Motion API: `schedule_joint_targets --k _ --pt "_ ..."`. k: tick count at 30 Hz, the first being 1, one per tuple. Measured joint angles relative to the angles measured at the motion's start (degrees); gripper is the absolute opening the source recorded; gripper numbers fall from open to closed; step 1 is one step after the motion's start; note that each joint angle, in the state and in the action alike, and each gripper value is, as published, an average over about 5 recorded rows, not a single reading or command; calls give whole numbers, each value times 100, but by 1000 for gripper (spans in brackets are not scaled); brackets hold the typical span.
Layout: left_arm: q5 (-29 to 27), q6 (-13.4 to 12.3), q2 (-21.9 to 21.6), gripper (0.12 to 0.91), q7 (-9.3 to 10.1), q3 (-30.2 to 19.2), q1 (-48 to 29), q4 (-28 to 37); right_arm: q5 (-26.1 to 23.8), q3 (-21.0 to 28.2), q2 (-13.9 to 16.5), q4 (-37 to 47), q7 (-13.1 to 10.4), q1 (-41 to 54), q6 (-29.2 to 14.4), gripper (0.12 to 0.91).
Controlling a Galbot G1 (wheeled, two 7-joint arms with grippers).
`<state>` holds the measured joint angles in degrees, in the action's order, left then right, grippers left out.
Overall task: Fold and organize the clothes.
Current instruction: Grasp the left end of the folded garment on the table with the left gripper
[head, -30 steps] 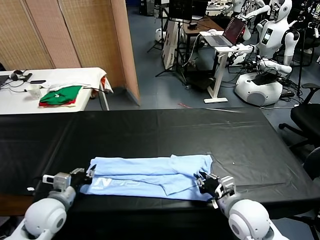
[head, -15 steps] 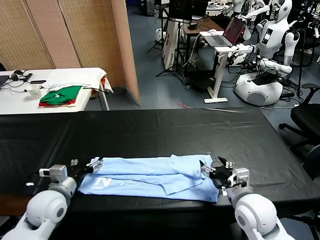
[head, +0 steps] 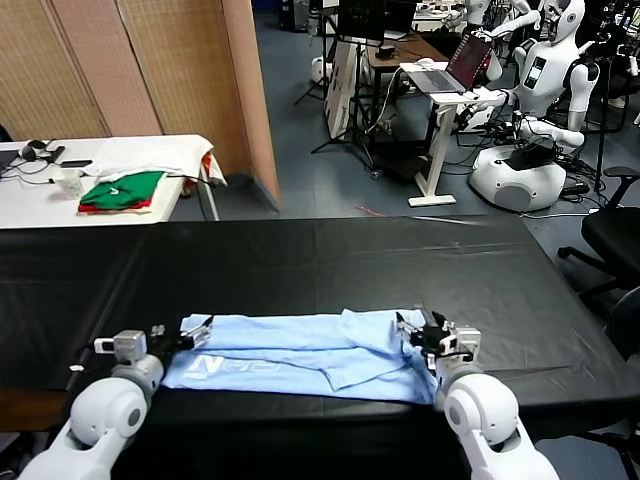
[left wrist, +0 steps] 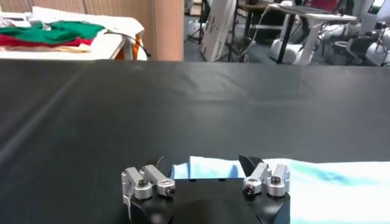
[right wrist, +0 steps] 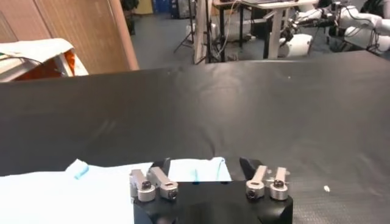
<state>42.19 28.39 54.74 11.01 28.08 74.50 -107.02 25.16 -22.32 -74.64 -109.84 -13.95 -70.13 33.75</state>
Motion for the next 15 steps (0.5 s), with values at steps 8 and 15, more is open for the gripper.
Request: schedule_joint_targets --k 8,15 --pt "57 20 62 269 -5 7 5 33 -65 55 -101 167 42 105 -181 142" --pt "-285 -77 90 165 12 35 -34 130 -59 194 -106 463 335 371 -475 141"
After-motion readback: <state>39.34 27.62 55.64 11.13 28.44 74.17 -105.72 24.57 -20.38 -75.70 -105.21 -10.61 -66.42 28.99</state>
